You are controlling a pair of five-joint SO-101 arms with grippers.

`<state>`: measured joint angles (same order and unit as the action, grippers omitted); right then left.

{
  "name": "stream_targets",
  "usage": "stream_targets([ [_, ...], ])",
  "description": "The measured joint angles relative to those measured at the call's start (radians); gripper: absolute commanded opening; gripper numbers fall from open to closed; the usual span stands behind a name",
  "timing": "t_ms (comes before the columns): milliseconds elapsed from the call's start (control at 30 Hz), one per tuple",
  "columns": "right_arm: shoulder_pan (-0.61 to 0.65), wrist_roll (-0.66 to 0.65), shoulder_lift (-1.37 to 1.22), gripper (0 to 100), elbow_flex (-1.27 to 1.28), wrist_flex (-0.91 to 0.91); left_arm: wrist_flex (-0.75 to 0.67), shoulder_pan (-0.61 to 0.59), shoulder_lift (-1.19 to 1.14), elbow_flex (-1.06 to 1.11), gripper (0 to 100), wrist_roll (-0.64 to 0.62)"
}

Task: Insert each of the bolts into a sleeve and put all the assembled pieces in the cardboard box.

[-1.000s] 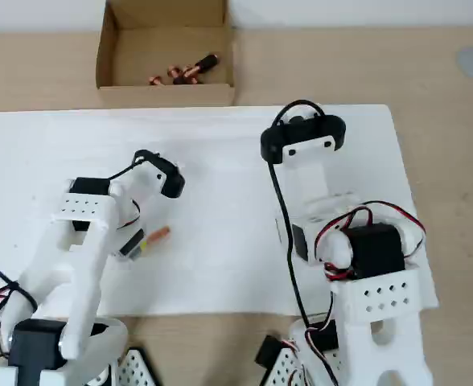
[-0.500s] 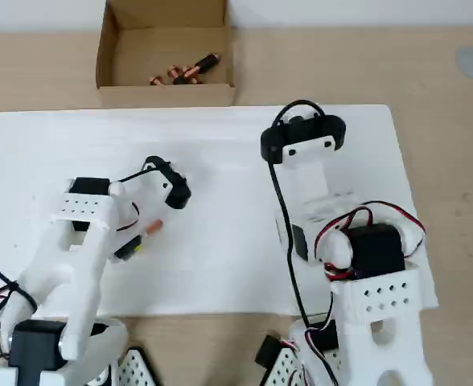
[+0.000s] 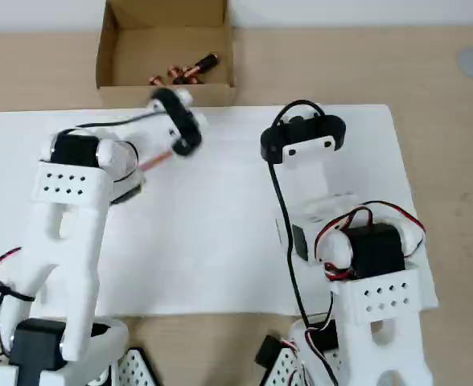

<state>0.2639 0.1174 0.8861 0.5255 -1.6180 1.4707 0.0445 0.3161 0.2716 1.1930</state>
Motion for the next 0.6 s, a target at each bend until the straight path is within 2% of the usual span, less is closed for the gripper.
stream_targets([
  [100,0.0,0.0,0.0,24.6,0.0,0.0,0.146,0.0,-0.005,-0.028,1,0.256],
  [167,0.0,0.0,0.0,24.6,0.0,0.0,0.173,0.0,-0.035,-0.038,1,0.356],
  [367,0.0,0.0,0.0,24.6,0.0,0.0,0.186,-0.012,-0.235,-0.083,1,0.402],
  [600,0.0,0.0,0.0,24.6,0.0,0.0,0.189,-0.074,-0.569,-0.321,1,0.411],
])
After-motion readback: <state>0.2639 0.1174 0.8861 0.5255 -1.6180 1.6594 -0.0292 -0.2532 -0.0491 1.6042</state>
